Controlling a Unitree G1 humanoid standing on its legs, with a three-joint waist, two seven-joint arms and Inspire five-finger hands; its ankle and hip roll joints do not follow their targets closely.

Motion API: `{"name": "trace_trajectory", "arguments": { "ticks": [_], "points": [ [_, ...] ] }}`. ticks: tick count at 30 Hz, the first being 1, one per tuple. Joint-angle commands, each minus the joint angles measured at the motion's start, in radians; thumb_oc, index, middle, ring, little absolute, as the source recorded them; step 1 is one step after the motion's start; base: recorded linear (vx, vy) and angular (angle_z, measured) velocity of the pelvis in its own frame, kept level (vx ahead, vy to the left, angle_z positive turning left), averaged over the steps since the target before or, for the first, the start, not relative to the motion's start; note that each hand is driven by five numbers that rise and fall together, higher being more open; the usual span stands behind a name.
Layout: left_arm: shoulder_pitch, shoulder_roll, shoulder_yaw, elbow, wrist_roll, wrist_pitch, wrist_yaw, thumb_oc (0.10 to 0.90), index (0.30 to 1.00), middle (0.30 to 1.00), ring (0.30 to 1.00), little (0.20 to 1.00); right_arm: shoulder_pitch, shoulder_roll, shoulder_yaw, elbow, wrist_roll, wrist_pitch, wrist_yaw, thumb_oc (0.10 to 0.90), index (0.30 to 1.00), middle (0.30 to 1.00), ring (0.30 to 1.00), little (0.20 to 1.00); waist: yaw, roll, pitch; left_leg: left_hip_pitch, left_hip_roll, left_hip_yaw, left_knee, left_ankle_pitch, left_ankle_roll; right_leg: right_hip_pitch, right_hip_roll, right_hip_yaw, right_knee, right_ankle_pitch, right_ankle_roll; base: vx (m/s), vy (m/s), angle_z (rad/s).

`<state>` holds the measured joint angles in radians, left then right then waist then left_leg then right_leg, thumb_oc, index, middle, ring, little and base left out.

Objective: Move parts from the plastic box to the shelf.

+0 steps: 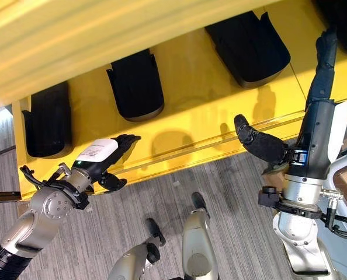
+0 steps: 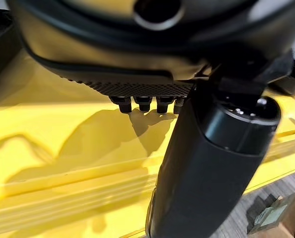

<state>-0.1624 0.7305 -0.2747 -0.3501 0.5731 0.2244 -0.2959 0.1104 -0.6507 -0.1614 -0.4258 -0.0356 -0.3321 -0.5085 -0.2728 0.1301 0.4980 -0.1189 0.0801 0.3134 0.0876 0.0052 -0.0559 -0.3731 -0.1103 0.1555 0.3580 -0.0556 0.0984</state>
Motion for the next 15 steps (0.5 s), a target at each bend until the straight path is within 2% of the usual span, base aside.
{"name": "trace_trajectory", "arguments": {
  "ticks": [1,15],
  "points": [
    [0.175,0.044,0.011,0.112,0.046,0.092,-0.102,0.9,1.0,1.0,1.0,1.0,-0.035,-0.007,-0.111,-0.128,-0.005,-0.087,-0.035,0.9,1.0,1.0,1.0,1.0,-0.017,-0.008,-0.028,-0.013,0.015,-0.031,0.171,-0.152,0.04,0.021,-0.007,-0.066,0.023,-0.062,-0.024,0.0,0.0,0.0],
    [0.289,0.04,0.06,0.258,0.015,0.067,0.029,0.9,1.0,1.0,1.0,1.0,-0.031,-0.013,-0.129,-0.14,-0.001,-0.059,-0.031,0.9,1.0,1.0,1.0,1.0,0.02,0.004,-0.04,-0.019,0.009,-0.045,0.178,-0.155,0.04,0.03,-0.02,-0.086,0.027,-0.073,-0.028,0.0,-0.001,0.02]
  ]
}}
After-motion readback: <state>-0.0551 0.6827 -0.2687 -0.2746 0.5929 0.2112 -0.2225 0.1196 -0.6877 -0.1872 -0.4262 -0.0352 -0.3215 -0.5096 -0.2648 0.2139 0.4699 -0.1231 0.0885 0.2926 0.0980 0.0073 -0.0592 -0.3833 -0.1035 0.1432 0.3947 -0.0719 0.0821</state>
